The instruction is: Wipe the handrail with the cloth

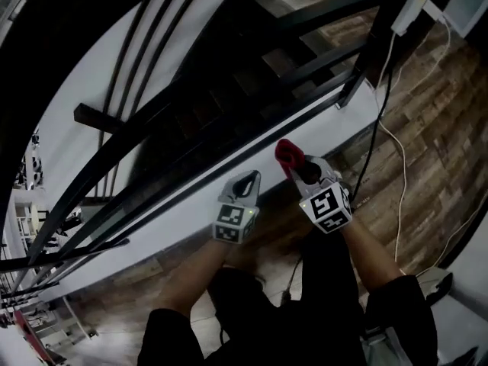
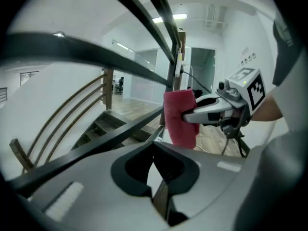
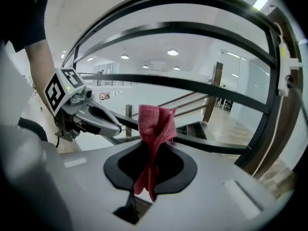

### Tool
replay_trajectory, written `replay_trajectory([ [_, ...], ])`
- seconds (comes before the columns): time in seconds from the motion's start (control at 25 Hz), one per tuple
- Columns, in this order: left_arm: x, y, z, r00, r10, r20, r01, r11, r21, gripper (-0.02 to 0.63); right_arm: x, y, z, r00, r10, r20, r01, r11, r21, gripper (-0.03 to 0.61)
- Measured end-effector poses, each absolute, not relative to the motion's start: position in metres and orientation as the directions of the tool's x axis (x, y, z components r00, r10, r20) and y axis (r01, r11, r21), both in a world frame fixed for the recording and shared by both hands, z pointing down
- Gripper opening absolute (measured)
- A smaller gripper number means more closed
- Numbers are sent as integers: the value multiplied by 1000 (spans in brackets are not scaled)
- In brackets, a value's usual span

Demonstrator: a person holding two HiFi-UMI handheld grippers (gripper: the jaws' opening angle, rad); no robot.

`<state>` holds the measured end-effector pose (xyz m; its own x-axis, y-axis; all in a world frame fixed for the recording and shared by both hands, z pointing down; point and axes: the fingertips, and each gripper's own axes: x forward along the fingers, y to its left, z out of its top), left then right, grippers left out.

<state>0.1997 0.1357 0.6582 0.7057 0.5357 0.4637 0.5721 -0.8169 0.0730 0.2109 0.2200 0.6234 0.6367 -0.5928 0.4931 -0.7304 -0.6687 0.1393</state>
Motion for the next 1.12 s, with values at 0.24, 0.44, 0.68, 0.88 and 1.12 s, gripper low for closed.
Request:
replay_trajectory([
  [0.24,168,126,495,690,586,425,629,-776,49,0,168,222,472,642,-606,470,-718,-689,93,41],
  [0.44,131,114,357,693,639,334,651,-753,92,0,150,231,332,718,-580,385,-666,-732,141,41],
  [0.68,116,100,268,783,565,261,575,-817,44,0,148,250,236,719,-652,241,-695,-677,241,41],
  [0.88,126,109,208,875,467,131,467,-884,35,0,147,273,197,672,-721,166,-737,-631,241,41],
  [1.12,115,96,162,971,237,21,237,-971,-20,0,155,312,176,634,-762,133,-767,-595,241,41],
])
